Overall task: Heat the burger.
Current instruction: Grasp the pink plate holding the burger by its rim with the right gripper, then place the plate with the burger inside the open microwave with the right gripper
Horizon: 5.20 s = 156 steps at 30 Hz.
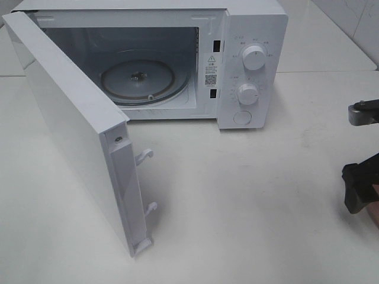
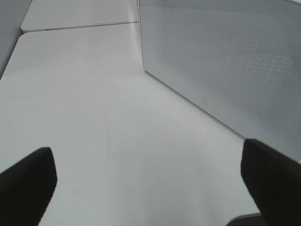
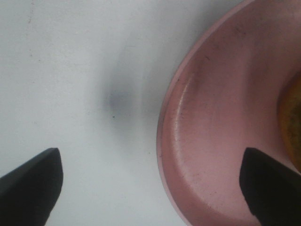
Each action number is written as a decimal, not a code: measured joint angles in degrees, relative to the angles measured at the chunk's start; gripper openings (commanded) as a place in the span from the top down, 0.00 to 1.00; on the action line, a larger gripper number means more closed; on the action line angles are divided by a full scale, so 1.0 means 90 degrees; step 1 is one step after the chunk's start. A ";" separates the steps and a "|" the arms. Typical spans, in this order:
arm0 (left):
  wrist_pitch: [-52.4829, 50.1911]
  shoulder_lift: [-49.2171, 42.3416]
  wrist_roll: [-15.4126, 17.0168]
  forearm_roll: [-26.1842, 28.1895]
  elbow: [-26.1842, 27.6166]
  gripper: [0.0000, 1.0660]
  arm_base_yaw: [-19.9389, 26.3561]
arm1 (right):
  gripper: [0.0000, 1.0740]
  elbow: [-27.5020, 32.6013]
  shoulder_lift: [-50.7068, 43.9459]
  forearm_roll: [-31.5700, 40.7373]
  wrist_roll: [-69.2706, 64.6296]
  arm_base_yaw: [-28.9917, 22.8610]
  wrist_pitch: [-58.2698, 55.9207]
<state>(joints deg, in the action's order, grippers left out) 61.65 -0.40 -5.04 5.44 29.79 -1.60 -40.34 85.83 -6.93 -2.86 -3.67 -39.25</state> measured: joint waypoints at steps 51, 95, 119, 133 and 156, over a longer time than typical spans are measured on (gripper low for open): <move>0.0000 0.0000 0.0000 0.0000 0.0000 0.06 0.0000 | 1.00 -0.0019 0.1490 -0.0802 -0.0872 0.0025 0.0840; 0.0000 0.0000 0.0000 0.0000 0.0000 0.06 0.0000 | 1.00 -0.0013 -0.0108 -0.2807 -0.3043 -0.2642 -0.1636; 0.0000 0.0000 0.0000 0.0000 0.0000 0.06 0.0000 | 1.00 0.0433 -0.1719 -0.2769 -0.2623 -0.5201 -0.2763; 0.0000 0.0000 0.0000 0.0000 0.0000 0.06 0.0000 | 1.00 0.0439 -0.1929 -0.2744 -0.2483 -0.7098 -0.3126; 0.0000 0.0000 0.0000 0.0000 0.0000 0.06 0.0000 | 1.00 0.0439 -0.1929 -0.2763 -0.0325 -0.8034 -0.2546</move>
<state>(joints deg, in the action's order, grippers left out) 61.65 -0.40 -5.04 5.44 29.79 -1.60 -36.38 68.47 -31.80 -5.79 -75.97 -62.17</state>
